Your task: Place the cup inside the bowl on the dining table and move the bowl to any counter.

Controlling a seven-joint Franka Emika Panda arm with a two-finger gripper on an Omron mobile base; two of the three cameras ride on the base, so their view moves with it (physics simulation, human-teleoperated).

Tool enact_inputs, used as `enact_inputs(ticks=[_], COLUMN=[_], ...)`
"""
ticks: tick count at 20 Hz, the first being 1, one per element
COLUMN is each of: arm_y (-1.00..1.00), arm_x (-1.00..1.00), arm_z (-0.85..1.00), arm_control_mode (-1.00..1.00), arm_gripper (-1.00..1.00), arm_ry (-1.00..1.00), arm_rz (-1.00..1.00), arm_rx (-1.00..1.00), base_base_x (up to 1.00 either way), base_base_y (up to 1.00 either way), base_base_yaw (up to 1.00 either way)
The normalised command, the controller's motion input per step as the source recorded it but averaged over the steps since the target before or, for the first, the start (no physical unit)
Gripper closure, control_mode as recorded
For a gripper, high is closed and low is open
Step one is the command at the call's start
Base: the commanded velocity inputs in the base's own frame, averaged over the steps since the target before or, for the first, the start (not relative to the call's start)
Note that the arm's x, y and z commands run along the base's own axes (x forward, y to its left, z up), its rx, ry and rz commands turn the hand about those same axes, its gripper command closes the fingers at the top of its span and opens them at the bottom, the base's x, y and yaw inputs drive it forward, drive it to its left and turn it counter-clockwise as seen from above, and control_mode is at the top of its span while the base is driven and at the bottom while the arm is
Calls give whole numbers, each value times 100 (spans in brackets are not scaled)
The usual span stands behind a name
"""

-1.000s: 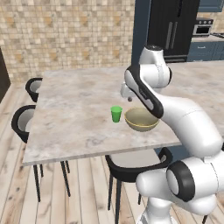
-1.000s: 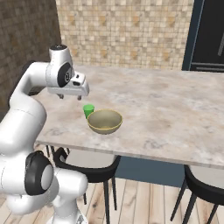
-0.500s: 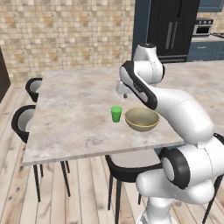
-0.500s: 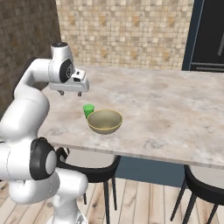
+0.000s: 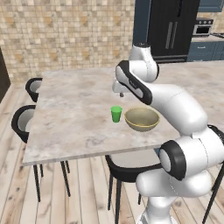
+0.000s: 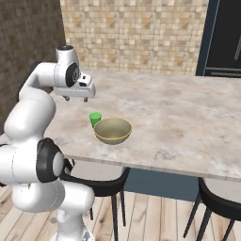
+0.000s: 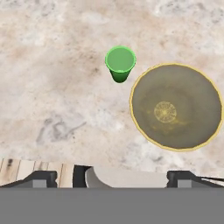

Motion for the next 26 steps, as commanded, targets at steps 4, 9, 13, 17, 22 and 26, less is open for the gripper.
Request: enact_inputs(ticks=[4,9,13,17,22,26], arm_y=[14,9,8,9,11,9], arm_x=[29,26,27,28,23,23], arm_z=[-21,-17,-14,-10,-2,-2], arm_control_mode=[-100,-100,-100,-100,-100,-100], arm_gripper=[-100,-100,-100,-100,-100,-100], arm_ry=[0,0,0,-1,-3,-5], arm_rz=[0,0,0,0,0,0], arm_rx=[0,0,0,0,0,0], base_base_x=[0,0,0,0,0,0], base_base_y=[0,0,0,0,0,0], base_base_yaw=[0,0,0,0,0,0])
